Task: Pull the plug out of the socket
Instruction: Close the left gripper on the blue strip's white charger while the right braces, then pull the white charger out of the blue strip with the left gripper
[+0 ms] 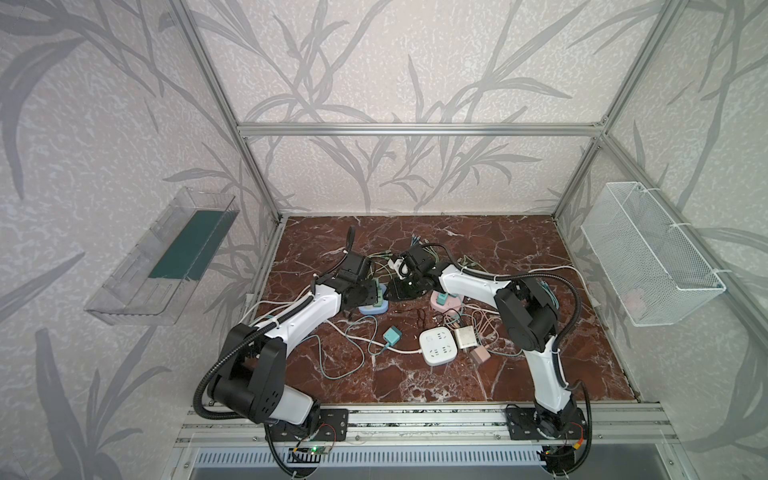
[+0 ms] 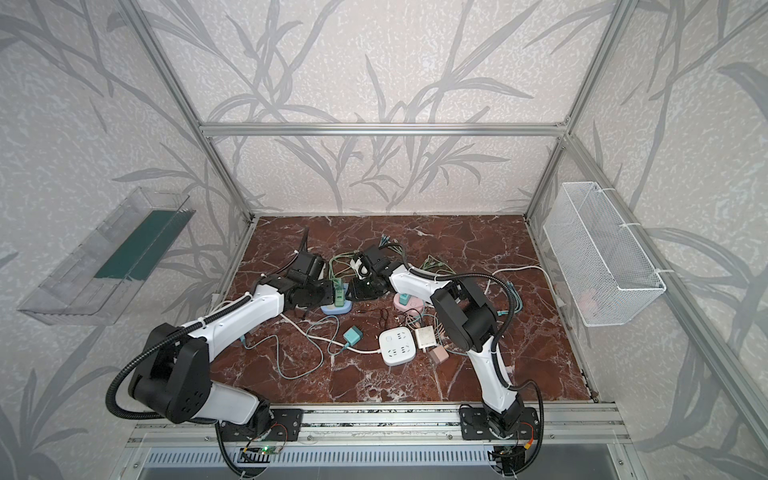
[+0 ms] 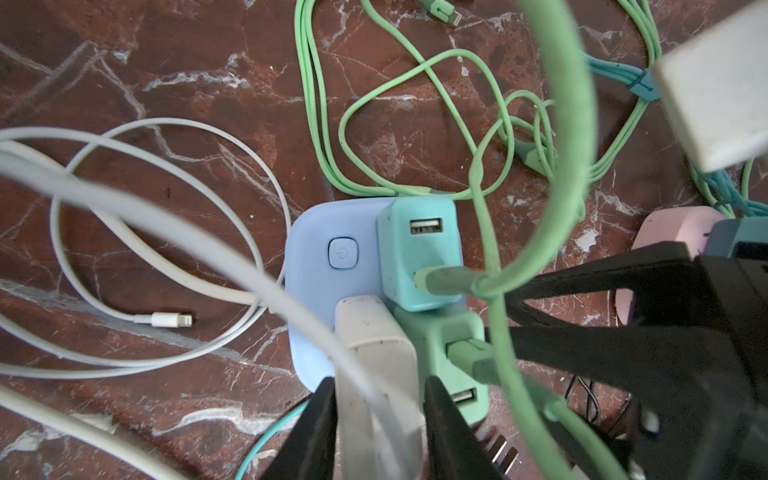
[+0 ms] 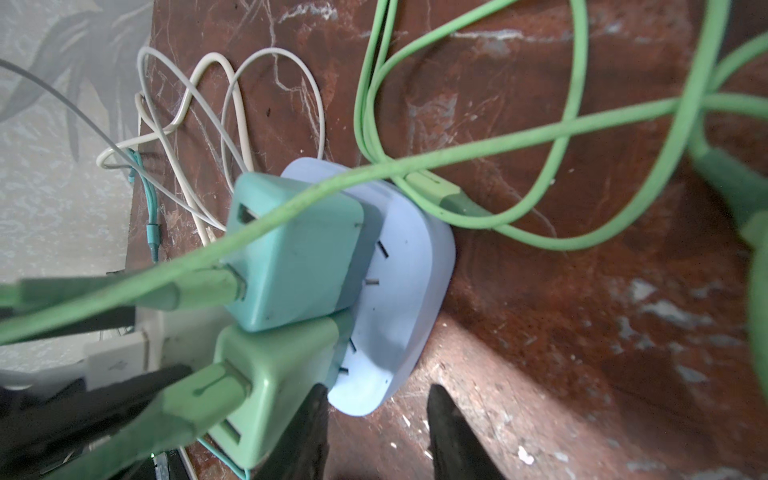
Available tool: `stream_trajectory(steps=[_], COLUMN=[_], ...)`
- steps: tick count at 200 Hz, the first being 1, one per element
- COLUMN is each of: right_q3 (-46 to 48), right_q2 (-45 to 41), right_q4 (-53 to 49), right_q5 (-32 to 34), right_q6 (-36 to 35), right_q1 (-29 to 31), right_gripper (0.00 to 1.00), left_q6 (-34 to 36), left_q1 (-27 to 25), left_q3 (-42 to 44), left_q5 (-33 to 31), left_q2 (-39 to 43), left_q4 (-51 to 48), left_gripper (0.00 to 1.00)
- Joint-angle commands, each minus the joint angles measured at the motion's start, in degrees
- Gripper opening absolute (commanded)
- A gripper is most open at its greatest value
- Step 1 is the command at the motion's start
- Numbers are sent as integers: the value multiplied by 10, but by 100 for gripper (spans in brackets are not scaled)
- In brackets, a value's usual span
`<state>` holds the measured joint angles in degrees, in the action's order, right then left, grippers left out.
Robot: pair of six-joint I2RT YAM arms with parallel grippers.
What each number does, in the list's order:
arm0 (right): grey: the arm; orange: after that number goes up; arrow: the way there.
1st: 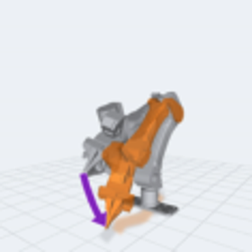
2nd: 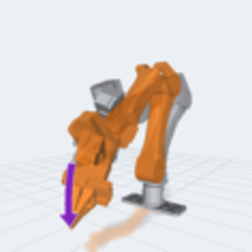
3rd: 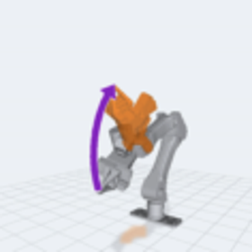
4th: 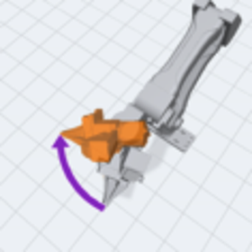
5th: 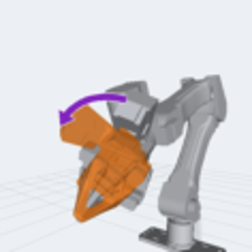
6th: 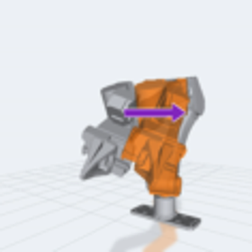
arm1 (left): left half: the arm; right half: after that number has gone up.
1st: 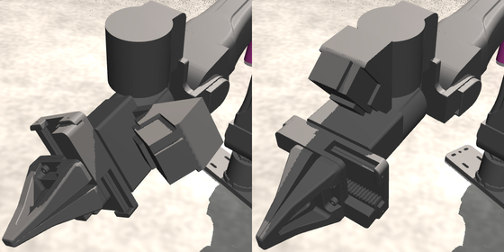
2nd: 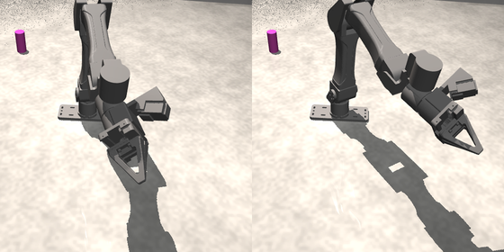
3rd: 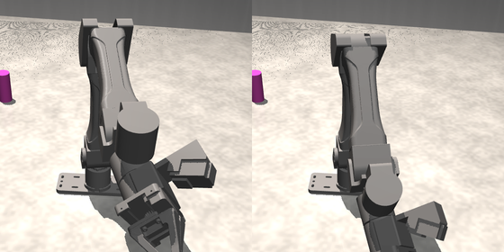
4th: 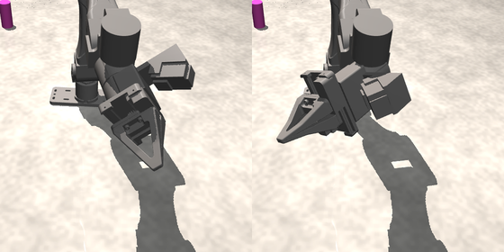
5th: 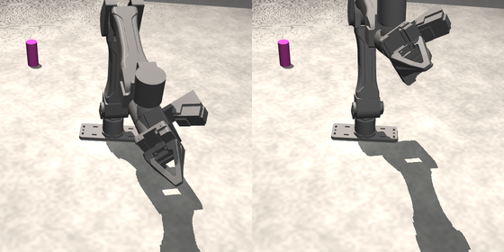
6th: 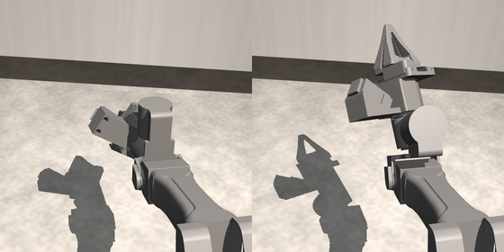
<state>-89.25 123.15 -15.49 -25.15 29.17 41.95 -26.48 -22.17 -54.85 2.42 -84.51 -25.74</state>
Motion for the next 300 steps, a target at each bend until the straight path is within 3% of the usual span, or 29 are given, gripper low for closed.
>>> stream_trajectory(steps=[1,141,214,246,300], right_q3=[-18,-26,-34,-40,-45], right_q2=[13,24,31,35,39], right_q4=[-12,-51,-93,-128,-164], right_q5=[-10,-5,24,37,60], right_q6=[2,-22,-45,-67,-92], right_q1=[1,3,2,3,4], right_gripper=[41,38,39,32,32], left_q6=[7,-25,-36,-42,-53], left_q1=[2,-17,-37,-39,-40], left_q3=[-23,-23,-31,-46,-59], left_q5=[14,30,14,11,16], left_q2=[-11,10,7,-2,-7], left_q4=[-20,-20,-20,-23,-11], left_gripper=[32,19,19,18,17])
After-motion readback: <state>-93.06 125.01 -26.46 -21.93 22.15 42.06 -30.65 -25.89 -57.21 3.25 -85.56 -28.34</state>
